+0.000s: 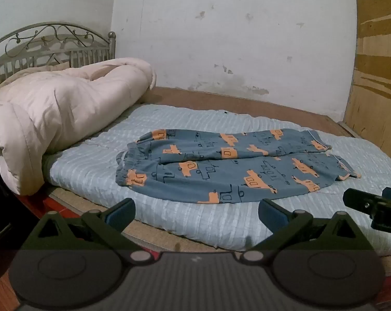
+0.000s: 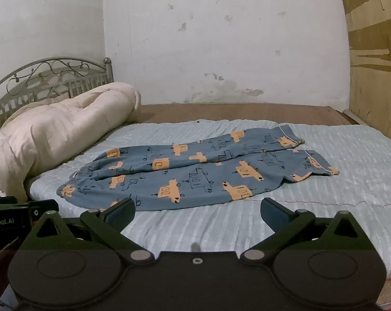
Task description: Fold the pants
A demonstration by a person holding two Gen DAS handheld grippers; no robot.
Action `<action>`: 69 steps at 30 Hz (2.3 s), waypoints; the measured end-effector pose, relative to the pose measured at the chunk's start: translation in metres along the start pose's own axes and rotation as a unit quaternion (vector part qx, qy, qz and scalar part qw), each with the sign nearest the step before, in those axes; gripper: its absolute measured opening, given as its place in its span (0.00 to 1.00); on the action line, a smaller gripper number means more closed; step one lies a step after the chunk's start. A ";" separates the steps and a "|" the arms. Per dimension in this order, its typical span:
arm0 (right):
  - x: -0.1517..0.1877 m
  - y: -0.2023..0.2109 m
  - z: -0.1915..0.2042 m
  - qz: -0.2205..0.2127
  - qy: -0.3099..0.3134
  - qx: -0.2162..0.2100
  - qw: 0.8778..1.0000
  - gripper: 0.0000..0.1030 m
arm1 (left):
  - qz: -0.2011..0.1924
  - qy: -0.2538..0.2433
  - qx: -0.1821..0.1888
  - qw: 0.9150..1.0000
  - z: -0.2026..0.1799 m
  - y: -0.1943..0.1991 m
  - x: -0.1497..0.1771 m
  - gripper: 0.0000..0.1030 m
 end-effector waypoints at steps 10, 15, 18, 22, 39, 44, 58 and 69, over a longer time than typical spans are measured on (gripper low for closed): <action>-0.001 0.000 0.001 0.001 0.001 0.002 1.000 0.99 | -0.002 -0.002 -0.002 1.000 0.000 0.000 0.000 0.99; -0.001 0.000 0.000 0.000 0.001 0.001 1.000 0.99 | -0.002 -0.002 -0.002 1.000 0.000 0.000 0.000 0.99; 0.000 0.000 0.001 0.001 0.002 0.002 1.000 0.99 | -0.002 -0.002 -0.002 1.000 0.000 0.000 0.000 0.99; 0.000 0.000 0.001 0.000 0.002 0.002 1.000 0.99 | -0.002 -0.003 -0.003 1.000 0.000 0.000 0.000 0.99; 0.000 0.000 0.001 0.000 0.002 0.002 1.000 0.99 | -0.003 -0.003 -0.003 1.000 0.000 0.000 0.000 0.99; -0.001 0.000 0.002 0.000 0.003 0.001 1.000 0.99 | -0.002 -0.003 -0.004 1.000 0.000 0.000 0.000 0.99; 0.000 -0.002 0.002 -0.001 0.001 0.002 1.000 0.99 | -0.002 -0.003 -0.004 1.000 -0.003 0.001 -0.001 0.99; 0.000 -0.002 0.001 -0.001 0.001 0.002 1.000 0.99 | -0.001 -0.004 -0.004 1.000 -0.003 0.001 -0.001 0.99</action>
Point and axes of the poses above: each gripper's, at about its wrist camera, not at the fingertips, and y roughly against the way its jaws point, z to its left, x to its underside, the point moved 7 cm from there along -y, roughly the way its jaws point, and after that the axes turned 9 degrees about z, right-handed, at the moved point
